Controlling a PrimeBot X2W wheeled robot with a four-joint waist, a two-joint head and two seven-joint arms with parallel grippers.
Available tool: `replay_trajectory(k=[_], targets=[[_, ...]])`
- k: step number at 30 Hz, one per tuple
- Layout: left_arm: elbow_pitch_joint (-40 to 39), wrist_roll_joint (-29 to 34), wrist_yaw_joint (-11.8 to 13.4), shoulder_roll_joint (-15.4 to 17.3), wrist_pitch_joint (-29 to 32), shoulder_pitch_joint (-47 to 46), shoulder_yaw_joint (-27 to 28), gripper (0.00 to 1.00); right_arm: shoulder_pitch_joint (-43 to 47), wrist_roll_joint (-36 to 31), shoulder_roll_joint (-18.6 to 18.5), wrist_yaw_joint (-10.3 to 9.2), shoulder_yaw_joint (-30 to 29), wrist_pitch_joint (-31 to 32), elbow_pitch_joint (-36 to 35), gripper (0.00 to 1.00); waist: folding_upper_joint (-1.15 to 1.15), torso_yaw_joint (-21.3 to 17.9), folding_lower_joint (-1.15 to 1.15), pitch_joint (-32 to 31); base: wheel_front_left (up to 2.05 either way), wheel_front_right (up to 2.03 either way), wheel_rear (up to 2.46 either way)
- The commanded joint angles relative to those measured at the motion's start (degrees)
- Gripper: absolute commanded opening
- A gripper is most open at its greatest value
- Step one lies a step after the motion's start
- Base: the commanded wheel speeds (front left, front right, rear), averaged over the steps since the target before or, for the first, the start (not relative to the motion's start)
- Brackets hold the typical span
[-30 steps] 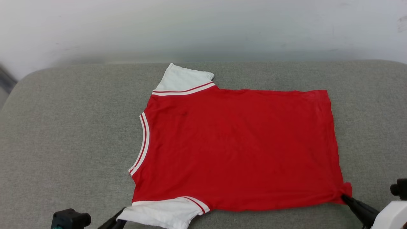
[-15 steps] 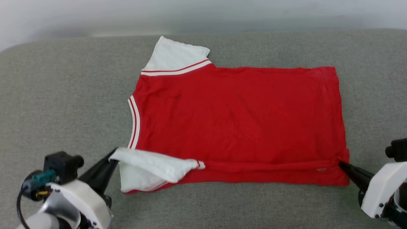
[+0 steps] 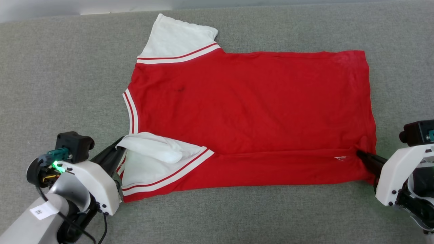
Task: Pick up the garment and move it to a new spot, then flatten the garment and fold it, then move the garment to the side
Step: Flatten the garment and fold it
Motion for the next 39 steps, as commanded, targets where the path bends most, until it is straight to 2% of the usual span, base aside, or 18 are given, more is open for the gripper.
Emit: replay_trajectory(k=[1, 3, 4, 5, 11, 17, 18, 19, 24, 28, 35, 39], targets=[[1.74, 0.60, -0.22, -0.76, 0.05, -1.49, -0.41, 0.00, -1.28, -0.61, 0.22, -0.04, 0.21, -0.46, 0.90, 0.00, 0.00, 0.07, -0.01, 0.09, 0.00, 0.00, 0.00], [3.42, 1.40, -0.56, -1.68, -0.36, -2.73, -1.28, 0.50, -1.86, -1.14, -0.02, -0.04, 0.75, -1.15, 1.44, 0.00, 0.00, 0.16, -0.01, 0.00, 0.00, 0.00, 0.00], [4.40, 1.54, -0.59, -2.33, -0.67, -3.10, -1.51, 1.00, -2.07, -1.62, -0.25, -0.04, 0.85, -1.80, 1.60, 0.47, 0.00, 0.23, -0.01, -0.19, 0.00, 0.00, 0.00], [5.40, 1.78, -0.38, -3.00, -1.06, -3.42, -1.56, 1.00, -2.00, -1.85, -0.17, -0.04, 0.65, -2.38, 2.14, 1.00, 0.00, 0.33, -0.01, -0.52, 0.00, 0.00, 0.00], [9.74, 0.33, 3.06, -6.55, -5.43, -2.89, 0.87, 1.00, -0.85, -3.75, -0.58, -0.04, 2.20, -4.83, 2.06, 1.00, 0.00, 0.55, -0.01, -3.18, 0.00, 0.00, 0.00], [8.20, -1.04, 7.50, -7.98, -7.01, 1.89, 2.35, 1.00, 1.63, -8.75, -0.64, -0.04, 2.13, -6.59, -0.46, 1.00, 0.00, 0.72, -0.01, -6.28, 0.00, 0.00, 0.00], [8.20, -1.04, 7.50, -7.98, -7.01, 1.89, 2.35, 1.00, 1.63, -8.75, -0.64, -0.04, 2.13, -6.59, -0.46, 1.00, 0.00, 0.72, -0.01, -6.28, 0.00, 0.00, 0.00], [6.61, -1.52, 9.25, -7.84, -6.87, 3.85, 2.67, 1.00, 2.75, -10.73, 0.04, -0.04, 1.44, -6.34, -1.67, 1.00, 0.00, 0.77, -0.01, -7.17, 0.00, 0.00, 0.00], [0.38, -3.41, 13.17, -7.98, -6.73, 10.38, 3.78, 1.00, 6.38, -14.30, 2.36, -0.03, -0.65, -3.83, -4.85, 1.00, 0.00, 0.74, -0.01, -8.93, 0.00, 0.00, 0.00], [-4.38, -3.02, 15.80, -5.93, -2.39, 14.83, 1.63, 1.00, 9.27, -16.08, 5.34, -0.03, -3.50, -2.28, -7.97, 1.00, 0.00, 0.83, -0.01, -9.33, 0.00, 0.00, 0.00], [-7.42, -3.14, 18.10, -4.89, 1.43, 16.25, 0.38, 1.00, 12.62, -18.34, 9.19, -0.03, -6.14, -0.66, -12.64, 1.00, 0.00, 0.52, -0.01, -8.77, 0.00, 0.00, 0.00], [-6.93, -3.00, 18.56, -4.61, 2.78, 15.53, 0.00, 1.00, 13.65, -18.78, 10.56, -0.03, -6.33, -0.33, -14.79, 1.00, 0.00, -0.32, -0.01, -7.57, 0.00, 0.00, 0.00]])
